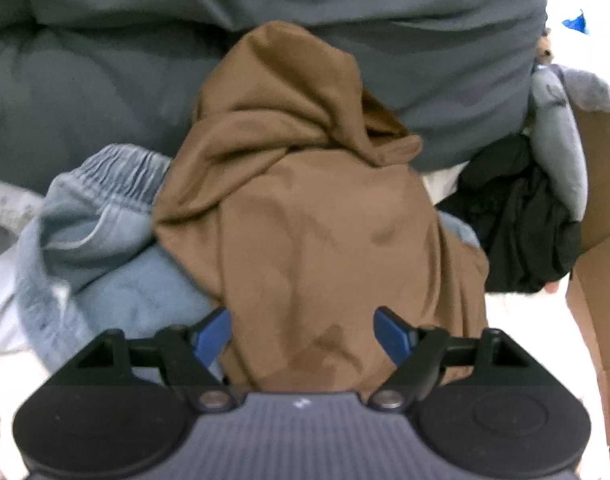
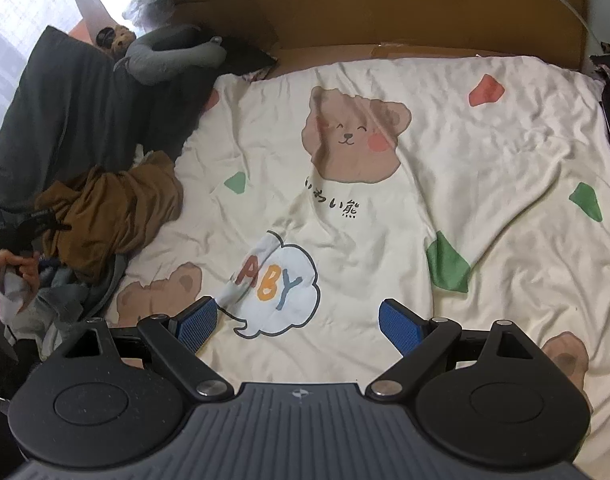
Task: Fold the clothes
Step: 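Move the left tool to the clothes pile and close on the brown sweatshirt, then lift the brown sweatshirt with the left tool and drop it onto the sheet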
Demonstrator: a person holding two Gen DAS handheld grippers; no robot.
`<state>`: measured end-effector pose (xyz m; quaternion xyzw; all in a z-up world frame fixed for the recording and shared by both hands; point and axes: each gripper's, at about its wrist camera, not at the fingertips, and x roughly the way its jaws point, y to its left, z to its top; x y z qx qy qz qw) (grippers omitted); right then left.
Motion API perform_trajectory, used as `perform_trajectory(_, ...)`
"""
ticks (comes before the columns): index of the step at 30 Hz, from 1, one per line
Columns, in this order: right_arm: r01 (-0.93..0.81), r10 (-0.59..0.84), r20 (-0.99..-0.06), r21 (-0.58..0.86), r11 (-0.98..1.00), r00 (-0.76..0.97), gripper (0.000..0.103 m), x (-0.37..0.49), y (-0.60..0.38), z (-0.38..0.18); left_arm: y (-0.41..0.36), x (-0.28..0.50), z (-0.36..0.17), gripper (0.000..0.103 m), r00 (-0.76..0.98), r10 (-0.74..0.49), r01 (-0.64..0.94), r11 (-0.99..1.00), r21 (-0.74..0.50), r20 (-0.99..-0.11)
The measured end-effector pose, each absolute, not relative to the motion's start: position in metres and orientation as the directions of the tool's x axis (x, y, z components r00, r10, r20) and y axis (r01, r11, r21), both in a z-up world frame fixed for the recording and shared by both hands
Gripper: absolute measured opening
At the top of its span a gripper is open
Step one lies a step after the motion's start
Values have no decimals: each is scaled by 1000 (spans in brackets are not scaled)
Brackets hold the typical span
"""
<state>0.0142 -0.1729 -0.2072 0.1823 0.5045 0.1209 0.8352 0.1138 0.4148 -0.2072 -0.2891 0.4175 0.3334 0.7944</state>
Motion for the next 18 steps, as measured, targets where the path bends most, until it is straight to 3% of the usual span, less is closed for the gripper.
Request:
perform_trajectory(9, -38, 392, -813, 417, 908, 430, 91, 18, -161, -216, 435, 107, -230, 82, 458, 253, -756, 616, -223, -852)
perform_trajectory(18, -55, 402, -823, 416, 908, 401, 91, 24, -148, -225, 462, 79, -249, 42, 555, 144, -735, 547, -401, -820)
